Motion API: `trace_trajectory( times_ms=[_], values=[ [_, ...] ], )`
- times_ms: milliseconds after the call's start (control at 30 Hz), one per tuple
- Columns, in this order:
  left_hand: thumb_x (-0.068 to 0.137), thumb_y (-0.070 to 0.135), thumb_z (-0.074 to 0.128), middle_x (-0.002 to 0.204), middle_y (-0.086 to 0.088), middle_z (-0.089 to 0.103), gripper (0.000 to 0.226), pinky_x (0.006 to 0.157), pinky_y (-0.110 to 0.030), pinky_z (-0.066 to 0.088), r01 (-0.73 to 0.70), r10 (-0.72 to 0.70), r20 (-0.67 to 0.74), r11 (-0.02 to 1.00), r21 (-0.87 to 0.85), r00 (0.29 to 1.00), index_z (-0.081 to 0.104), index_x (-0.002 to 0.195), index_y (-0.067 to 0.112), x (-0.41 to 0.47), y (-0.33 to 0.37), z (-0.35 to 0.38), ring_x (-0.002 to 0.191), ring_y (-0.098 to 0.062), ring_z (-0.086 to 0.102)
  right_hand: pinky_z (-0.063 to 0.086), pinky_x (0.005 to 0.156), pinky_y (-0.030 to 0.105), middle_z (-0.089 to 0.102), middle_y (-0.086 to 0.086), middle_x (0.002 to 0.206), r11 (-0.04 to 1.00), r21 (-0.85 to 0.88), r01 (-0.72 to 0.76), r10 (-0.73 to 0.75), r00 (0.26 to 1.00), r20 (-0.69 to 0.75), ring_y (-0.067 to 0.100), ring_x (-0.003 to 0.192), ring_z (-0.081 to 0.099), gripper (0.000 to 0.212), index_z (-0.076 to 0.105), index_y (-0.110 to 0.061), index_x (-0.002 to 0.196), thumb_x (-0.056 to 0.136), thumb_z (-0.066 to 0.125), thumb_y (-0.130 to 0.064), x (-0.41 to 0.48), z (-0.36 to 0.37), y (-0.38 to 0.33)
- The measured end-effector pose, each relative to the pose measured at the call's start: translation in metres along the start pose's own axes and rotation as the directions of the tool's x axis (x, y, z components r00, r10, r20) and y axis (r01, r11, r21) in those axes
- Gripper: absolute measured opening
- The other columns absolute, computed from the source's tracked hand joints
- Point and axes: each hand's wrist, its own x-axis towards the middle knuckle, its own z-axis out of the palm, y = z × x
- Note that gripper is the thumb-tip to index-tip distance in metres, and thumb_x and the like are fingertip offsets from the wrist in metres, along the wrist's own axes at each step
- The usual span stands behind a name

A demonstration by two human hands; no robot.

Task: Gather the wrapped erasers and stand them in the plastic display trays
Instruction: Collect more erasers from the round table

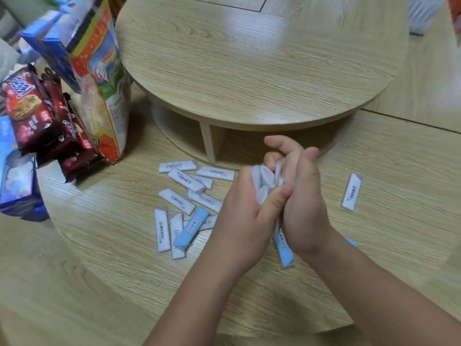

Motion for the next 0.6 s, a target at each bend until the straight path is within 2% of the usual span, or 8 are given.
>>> trace_trajectory(
  times_ms=[100, 200, 300, 400, 467, 500, 567, 600],
  values=[
    [0.089, 0.055, 0.051, 0.102, 0.014, 0.056, 0.021, 0.073, -0.018, 0.05, 0.01, -0.007, 0.096, 1.0, -0.024, 0.995, 0.047, 0.104, 0.041, -0.001, -0.002, -0.007, 0.092, 0.0, 0.059, 0.051, 0.07, 0.025, 0.044, 0.0, 0.098, 0.993, -0.113, 0.017, 0.003, 0.984, 0.179, 0.007, 0.078, 0.055, 0.077, 0.044, -0.022, 0.135, 0.084, 0.032, -0.079, -0.006, -0.015, 0.004],
    [0.095, 0.039, 0.059, 0.098, 0.007, 0.06, 0.019, 0.065, -0.041, 0.059, 0.057, -0.028, 0.209, 0.989, -0.133, 0.978, 0.049, 0.108, 0.031, -0.002, -0.004, -0.012, 0.079, -0.012, 0.067, 0.057, 0.076, 0.04, 0.046, 0.005, 0.124, 0.954, -0.292, 0.063, 0.034, 0.947, 0.319, 0.027, 0.101, 0.061, 0.089, 0.031, -0.035, 0.148, 0.076, 0.029, -0.088, -0.011, -0.031, 0.003],
    [0.096, 0.023, 0.062, 0.089, 0.004, 0.058, 0.015, 0.05, -0.047, 0.056, 0.063, -0.024, 0.216, 0.983, -0.172, 0.976, 0.05, 0.103, 0.017, -0.004, 0.0, -0.012, 0.069, -0.016, 0.065, 0.049, 0.095, 0.047, 0.033, -0.008, 0.145, 0.862, -0.478, 0.17, 0.026, 0.926, 0.377, 0.017, 0.124, 0.05, 0.083, 0.018, -0.041, 0.153, 0.082, 0.019, -0.084, -0.012, -0.036, 0.004],
    [0.093, 0.016, 0.065, 0.084, 0.0, 0.058, 0.013, 0.053, -0.047, 0.054, 0.039, -0.011, 0.16, 0.985, -0.169, 0.987, 0.054, 0.098, 0.015, -0.003, 0.001, -0.01, 0.068, -0.019, 0.062, 0.023, 0.117, 0.036, 0.014, -0.013, 0.159, 0.73, -0.61, 0.307, -0.033, 0.908, 0.418, 0.005, 0.147, 0.017, 0.087, 0.01, -0.031, 0.156, 0.085, 0.011, -0.081, -0.009, -0.039, 0.001],
    [0.092, 0.016, 0.065, 0.084, -0.005, 0.062, 0.01, 0.063, -0.041, 0.054, 0.022, -0.012, 0.083, 0.992, -0.12, 0.996, 0.058, 0.099, 0.018, -0.002, -0.005, -0.012, 0.074, -0.022, 0.063, 0.02, 0.118, 0.035, 0.007, -0.011, 0.162, 0.537, -0.733, 0.418, -0.028, 0.877, 0.48, 0.004, 0.149, 0.01, 0.084, 0.007, -0.027, 0.156, 0.089, 0.013, -0.076, -0.008, -0.05, -0.007],
    [0.09, 0.019, 0.063, 0.084, -0.004, 0.063, 0.009, 0.066, -0.038, 0.053, 0.03, -0.026, 0.035, 0.995, -0.094, 0.999, 0.06, 0.098, 0.019, -0.002, -0.009, -0.015, 0.075, -0.021, 0.063, 0.023, 0.117, 0.038, 0.009, -0.009, 0.161, 0.383, -0.803, 0.457, -0.012, 0.871, 0.491, 0.006, 0.148, 0.012, 0.081, 0.009, -0.026, 0.156, 0.091, 0.019, -0.074, -0.009, -0.061, -0.011],
    [0.086, 0.027, 0.061, 0.08, -0.004, 0.064, 0.013, 0.066, -0.043, 0.055, 0.071, -0.073, -0.033, 0.996, -0.055, 0.997, 0.061, 0.093, 0.016, -0.003, -0.014, -0.022, 0.073, -0.022, 0.064, 0.034, 0.112, 0.044, 0.025, -0.002, 0.153, 0.026, -0.889, 0.456, 0.011, 0.889, 0.457, 0.013, 0.141, 0.028, 0.081, 0.022, -0.024, 0.153, 0.089, 0.033, -0.072, -0.019, -0.088, -0.018],
    [0.083, 0.031, 0.06, 0.077, -0.005, 0.065, 0.02, 0.063, -0.045, 0.056, 0.098, -0.1, -0.053, 0.994, -0.045, 0.994, 0.062, 0.091, 0.013, -0.003, -0.015, -0.026, 0.071, -0.024, 0.065, 0.041, 0.105, 0.044, 0.035, 0.0, 0.144, -0.107, -0.901, 0.42, 0.026, 0.907, 0.42, 0.018, 0.132, 0.038, 0.082, 0.032, -0.022, 0.148, 0.086, 0.036, -0.074, -0.027, -0.101, -0.02]
  ],
)
